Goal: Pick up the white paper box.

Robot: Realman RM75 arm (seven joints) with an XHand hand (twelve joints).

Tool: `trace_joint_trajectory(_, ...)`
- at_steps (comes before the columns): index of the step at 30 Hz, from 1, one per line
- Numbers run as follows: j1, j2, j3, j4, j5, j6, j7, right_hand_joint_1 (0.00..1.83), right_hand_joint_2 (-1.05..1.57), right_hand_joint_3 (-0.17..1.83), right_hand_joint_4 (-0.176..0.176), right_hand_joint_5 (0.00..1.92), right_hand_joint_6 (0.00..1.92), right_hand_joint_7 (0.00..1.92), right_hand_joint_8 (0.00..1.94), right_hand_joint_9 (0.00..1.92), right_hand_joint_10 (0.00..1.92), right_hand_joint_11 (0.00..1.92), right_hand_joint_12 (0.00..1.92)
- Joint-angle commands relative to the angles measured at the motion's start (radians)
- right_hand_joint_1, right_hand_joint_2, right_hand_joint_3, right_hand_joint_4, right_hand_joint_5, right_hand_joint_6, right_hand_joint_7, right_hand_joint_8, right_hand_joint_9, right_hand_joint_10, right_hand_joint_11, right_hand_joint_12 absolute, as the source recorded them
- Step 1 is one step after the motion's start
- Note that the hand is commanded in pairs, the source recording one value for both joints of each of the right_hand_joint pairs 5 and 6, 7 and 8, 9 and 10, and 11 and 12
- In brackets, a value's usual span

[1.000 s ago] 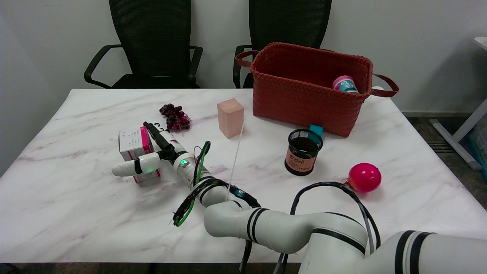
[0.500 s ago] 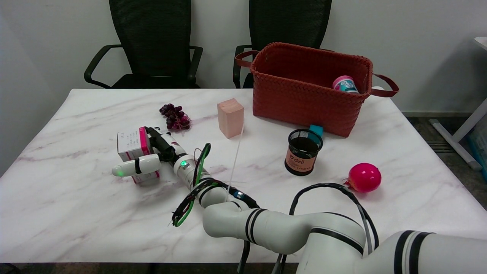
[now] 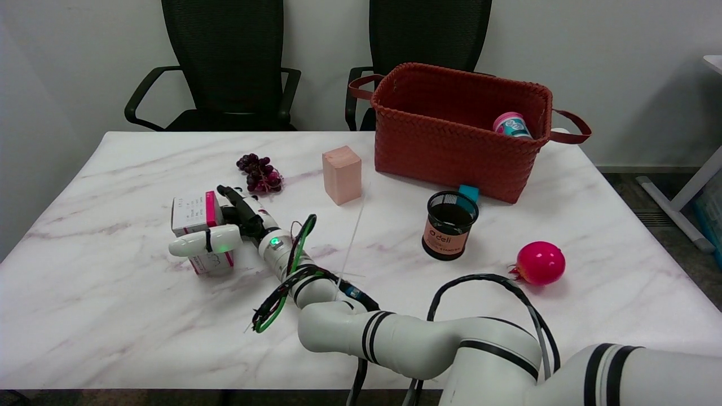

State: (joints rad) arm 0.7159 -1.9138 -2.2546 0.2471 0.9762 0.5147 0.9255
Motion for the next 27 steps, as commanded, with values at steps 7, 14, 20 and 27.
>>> trace_joint_trajectory(7,-0.004,-0.006,0.003,0.008,0.053,0.004,-0.004,1.19,-0.03,-0.17,0.0,0.52,0.52,1.0,1.0,0.84,0.84,0.39,0.39)
trace_joint_trajectory(14,-0.006,-0.006,0.003,0.005,0.052,-0.007,-0.006,1.31,0.46,0.45,0.0,0.98,0.98,1.2,1.2,1.07,1.07,0.83,0.83)
trace_joint_trajectory(20,-0.008,-0.007,0.001,0.007,0.053,-0.006,-0.006,1.37,0.97,0.54,0.0,1.6,1.6,1.37,1.37,1.22,1.22,1.08,1.08)
trace_joint_trajectory(27,-0.032,0.007,0.001,0.076,0.044,0.026,-0.006,1.37,1.07,0.53,0.0,1.64,1.64,1.4,1.4,1.25,1.25,1.14,1.14)
